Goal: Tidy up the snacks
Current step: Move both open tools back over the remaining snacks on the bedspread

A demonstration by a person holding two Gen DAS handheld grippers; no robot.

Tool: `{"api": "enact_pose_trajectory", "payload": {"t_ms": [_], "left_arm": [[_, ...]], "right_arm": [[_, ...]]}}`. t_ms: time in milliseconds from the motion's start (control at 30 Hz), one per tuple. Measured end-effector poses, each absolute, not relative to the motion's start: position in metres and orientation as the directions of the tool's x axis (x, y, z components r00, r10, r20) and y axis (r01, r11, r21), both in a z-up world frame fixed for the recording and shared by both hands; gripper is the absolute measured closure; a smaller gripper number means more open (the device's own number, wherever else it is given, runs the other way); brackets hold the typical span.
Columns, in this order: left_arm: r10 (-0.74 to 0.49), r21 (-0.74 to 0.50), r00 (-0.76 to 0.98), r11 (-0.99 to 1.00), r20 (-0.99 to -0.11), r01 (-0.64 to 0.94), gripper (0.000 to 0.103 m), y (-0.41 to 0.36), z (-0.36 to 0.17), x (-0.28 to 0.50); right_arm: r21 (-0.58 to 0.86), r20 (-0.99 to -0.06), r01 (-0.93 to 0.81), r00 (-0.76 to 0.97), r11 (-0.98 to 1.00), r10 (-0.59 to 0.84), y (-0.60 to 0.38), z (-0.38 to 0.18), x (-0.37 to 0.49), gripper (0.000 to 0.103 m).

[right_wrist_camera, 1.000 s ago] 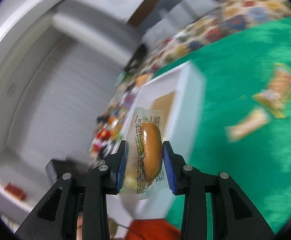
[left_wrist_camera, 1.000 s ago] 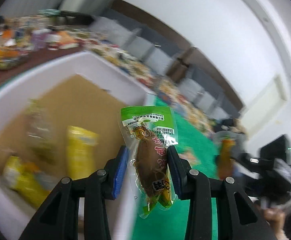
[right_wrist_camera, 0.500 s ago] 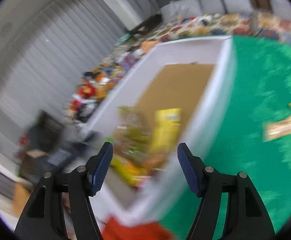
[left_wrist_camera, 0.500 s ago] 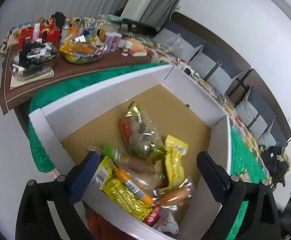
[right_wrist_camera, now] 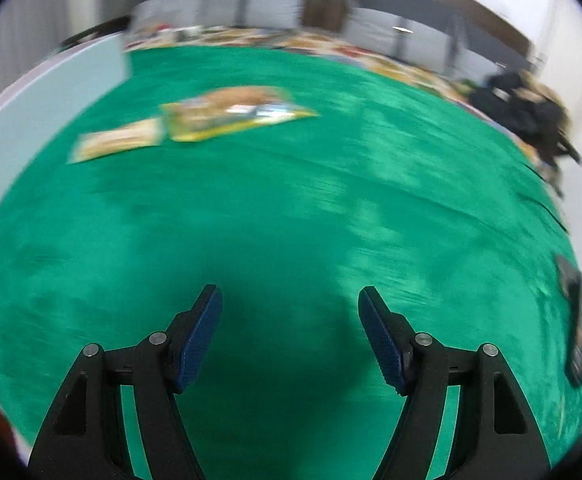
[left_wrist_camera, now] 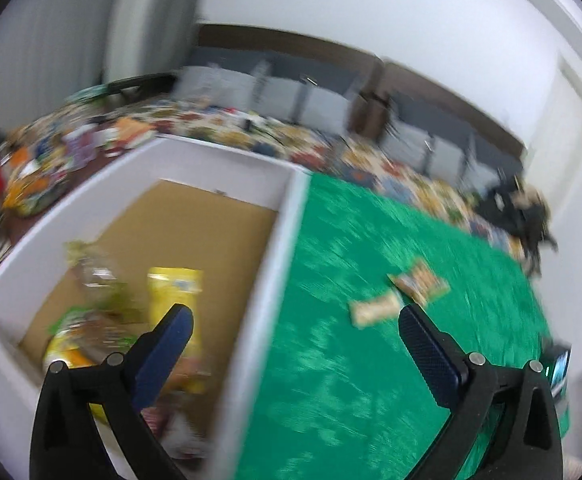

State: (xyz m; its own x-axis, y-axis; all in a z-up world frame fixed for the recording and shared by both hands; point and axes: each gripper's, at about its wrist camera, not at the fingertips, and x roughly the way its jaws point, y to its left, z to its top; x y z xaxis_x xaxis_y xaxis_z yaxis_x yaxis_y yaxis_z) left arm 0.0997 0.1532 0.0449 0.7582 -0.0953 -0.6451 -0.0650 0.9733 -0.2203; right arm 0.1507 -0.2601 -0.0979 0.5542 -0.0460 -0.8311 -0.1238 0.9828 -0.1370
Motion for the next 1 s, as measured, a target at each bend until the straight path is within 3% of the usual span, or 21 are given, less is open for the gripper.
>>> {"api": "enact_pose_trajectory", "payload": {"t_ms": [367,500,1000], "left_arm": [[-0.153,-0.053,0.545,0.979,-0.824,0.195,0.001,0.017,-0.022,0.148],[-0.146,-0.045,0.501,0.977,-0.853,0.207,0.001,0.005,-0.040,0.158],[-0.158,-0.032,0.460,0.962,-0.874,0.270,0.001,0.016,-0.035,0.224]], "right_arm": [[-0.069,-0.822,-0.066,0.569,0.995,-0.019,-0.299,-0.104,0.161,0.023],[-0.013,-0.833,-0.042,0.553,0.999,0.012,-0.307,-0.106,0.160,0.016],[-0.021,-0.834,-0.041,0.552,0.999,0.005,-0.304,-0.108,0.157,0.014]]}}
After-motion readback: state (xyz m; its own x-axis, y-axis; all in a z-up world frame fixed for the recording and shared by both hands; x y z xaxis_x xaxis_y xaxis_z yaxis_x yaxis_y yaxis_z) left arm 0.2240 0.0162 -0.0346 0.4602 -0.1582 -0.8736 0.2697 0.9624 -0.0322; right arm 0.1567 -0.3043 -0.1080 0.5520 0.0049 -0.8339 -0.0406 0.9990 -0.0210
